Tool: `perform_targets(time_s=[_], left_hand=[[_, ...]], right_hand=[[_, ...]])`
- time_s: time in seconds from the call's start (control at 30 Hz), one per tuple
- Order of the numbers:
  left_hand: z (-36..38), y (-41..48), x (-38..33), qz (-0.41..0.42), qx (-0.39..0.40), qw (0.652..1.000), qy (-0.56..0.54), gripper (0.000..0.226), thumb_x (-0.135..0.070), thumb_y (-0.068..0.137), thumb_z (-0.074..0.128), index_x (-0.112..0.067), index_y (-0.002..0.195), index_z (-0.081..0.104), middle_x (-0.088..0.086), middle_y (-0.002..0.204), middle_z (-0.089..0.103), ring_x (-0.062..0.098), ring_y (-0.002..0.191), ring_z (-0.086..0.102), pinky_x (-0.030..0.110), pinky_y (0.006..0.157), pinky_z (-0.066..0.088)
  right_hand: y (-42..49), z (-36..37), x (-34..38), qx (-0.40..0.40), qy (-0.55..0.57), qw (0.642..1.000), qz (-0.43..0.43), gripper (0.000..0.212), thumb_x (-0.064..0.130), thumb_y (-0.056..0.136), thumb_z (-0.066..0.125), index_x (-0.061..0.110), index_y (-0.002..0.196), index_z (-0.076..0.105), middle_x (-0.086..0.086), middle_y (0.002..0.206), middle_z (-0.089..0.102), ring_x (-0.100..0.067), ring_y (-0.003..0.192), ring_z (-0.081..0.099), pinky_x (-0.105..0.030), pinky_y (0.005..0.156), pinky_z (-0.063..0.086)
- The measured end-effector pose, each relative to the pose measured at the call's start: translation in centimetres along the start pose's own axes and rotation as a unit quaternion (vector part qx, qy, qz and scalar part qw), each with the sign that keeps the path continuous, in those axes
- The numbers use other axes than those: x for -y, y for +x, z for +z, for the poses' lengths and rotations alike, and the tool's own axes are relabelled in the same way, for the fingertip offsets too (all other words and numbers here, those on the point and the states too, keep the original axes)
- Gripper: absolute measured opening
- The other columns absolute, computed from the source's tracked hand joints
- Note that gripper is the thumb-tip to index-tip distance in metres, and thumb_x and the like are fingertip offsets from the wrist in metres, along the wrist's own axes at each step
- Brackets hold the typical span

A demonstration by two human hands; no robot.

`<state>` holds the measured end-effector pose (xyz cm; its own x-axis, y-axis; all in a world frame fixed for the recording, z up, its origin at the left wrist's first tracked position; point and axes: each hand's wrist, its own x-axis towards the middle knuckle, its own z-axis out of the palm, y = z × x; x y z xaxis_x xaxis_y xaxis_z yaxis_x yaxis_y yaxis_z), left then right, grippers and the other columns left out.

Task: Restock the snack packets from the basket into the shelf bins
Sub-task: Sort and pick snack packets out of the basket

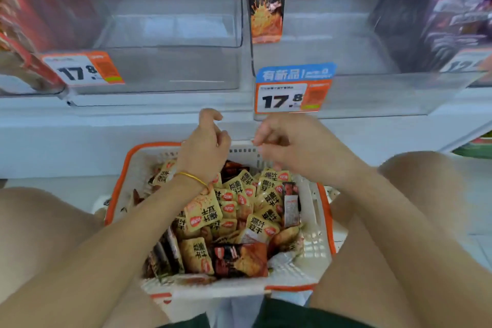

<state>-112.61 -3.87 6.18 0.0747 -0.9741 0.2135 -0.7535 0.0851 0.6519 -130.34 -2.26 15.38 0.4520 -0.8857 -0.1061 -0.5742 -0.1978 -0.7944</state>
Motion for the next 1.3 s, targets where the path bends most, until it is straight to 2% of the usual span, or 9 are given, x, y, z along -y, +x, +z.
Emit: perform_targets(time_s=[0.2,0.33,0.43,0.7,0.8,0.9,1.0,1.17,1.3], left_hand=[[4.0,-2.0,4.6,-0.086,0.196,0.976,0.05,0.032,-0.008,0.094,0.044,-0.013,0.126,0.04,0.014,0.081,0.06,0.03,0.062,0.057,0.048,0.059,0.051],[5.5,-2.1,5.3,-0.101,0.246,0.963,0.052,0.035,-0.009,0.094,0.043,-0.014,0.129,0.039,0.013,0.086,0.061,0.026,0.062,0.056,0.044,0.059,0.049],[6.2,-1.9,5.2,-0.098,0.27,0.957,0.046,0.034,-0.009,0.093,0.043,-0.016,0.126,0.039,0.013,0.085,0.063,0.025,0.063,0.058,0.046,0.061,0.05],[7.2,-1.5,3.7,-0.113,0.31,0.944,-0.008,0.031,-0.01,0.095,0.044,-0.014,0.126,0.044,0.007,0.098,0.06,0.02,0.081,0.061,0.029,0.065,0.048],[7.2,-1.3,3.0,-0.125,0.325,0.937,-0.041,0.032,-0.012,0.096,0.047,-0.013,0.127,0.048,0.002,0.11,0.059,0.019,0.096,0.061,0.023,0.068,0.045],[6.5,-1.1,2.0,-0.127,0.362,0.921,-0.071,0.044,-0.014,0.093,0.052,-0.012,0.137,0.045,-0.001,0.13,0.054,0.014,0.114,0.053,0.022,0.085,0.042],[5.2,-0.9,1.3,-0.172,0.403,0.883,-0.166,0.05,-0.015,0.087,0.059,-0.013,0.136,0.047,0.002,0.135,0.054,0.016,0.122,0.051,0.032,0.101,0.042],[2.3,-1.2,0.5,-0.176,0.424,0.861,-0.217,0.024,-0.005,0.092,0.055,-0.015,0.113,0.061,0.01,0.114,0.066,0.017,0.1,0.063,0.034,0.09,0.053],[0.6,-0.8,-0.4,-0.191,0.389,0.878,-0.204,0.012,-0.003,0.091,0.058,-0.014,0.085,0.059,0.003,0.077,0.062,0.001,0.057,0.059,0.016,0.052,0.047]], right_hand=[[6.9,5.8,-13.6,0.134,-0.139,0.961,0.2,0.015,0.01,0.094,0.049,0.016,0.097,0.062,-0.002,0.08,0.063,-0.016,0.068,0.062,-0.019,0.051,0.047],[7.4,7.5,-20.9,0.154,-0.265,0.929,0.207,0.031,0.005,0.093,0.047,0.009,0.122,0.056,-0.014,0.122,0.057,-0.027,0.107,0.056,-0.033,0.087,0.046],[6.4,8.7,-23.5,0.207,-0.302,0.911,0.191,0.031,0.006,0.094,0.048,0.002,0.124,0.053,-0.009,0.108,0.06,-0.022,0.097,0.058,-0.022,0.08,0.048],[6.8,7.8,-21.3,0.241,-0.349,0.897,0.127,0.015,-0.003,0.085,0.056,0.011,0.08,0.053,-0.008,0.094,0.057,-0.025,0.095,0.056,-0.028,0.072,0.042],[7.2,5.9,-17.7,0.254,-0.299,0.917,0.079,0.038,-0.003,0.082,0.059,0.022,0.065,0.036,0.0,0.079,0.048,-0.019,0.082,0.047,-0.025,0.062,0.037],[6.6,3.8,-14.3,0.217,-0.224,0.95,-0.011,0.036,-0.008,0.074,0.055,0.024,0.063,0.045,-0.001,0.084,0.06,-0.017,0.083,0.056,-0.03,0.07,0.045],[5.5,2.8,-12.1,0.192,-0.038,0.98,-0.035,0.037,-0.021,0.067,0.053,0.016,0.063,0.056,-0.01,0.087,0.067,-0.016,0.087,0.065,-0.02,0.068,0.05],[4.3,2.5,-11.1,0.169,0.133,0.976,-0.019,0.041,-0.03,0.073,0.049,0.009,0.065,0.058,-0.01,0.085,0.068,-0.012,0.087,0.068,-0.025,0.074,0.054],[3.5,2.5,-10.2,0.144,0.266,0.953,-0.008,0.032,-0.025,0.082,0.044,0.002,0.082,0.061,-0.009,0.096,0.071,-0.013,0.095,0.068,-0.022,0.071,0.054]])
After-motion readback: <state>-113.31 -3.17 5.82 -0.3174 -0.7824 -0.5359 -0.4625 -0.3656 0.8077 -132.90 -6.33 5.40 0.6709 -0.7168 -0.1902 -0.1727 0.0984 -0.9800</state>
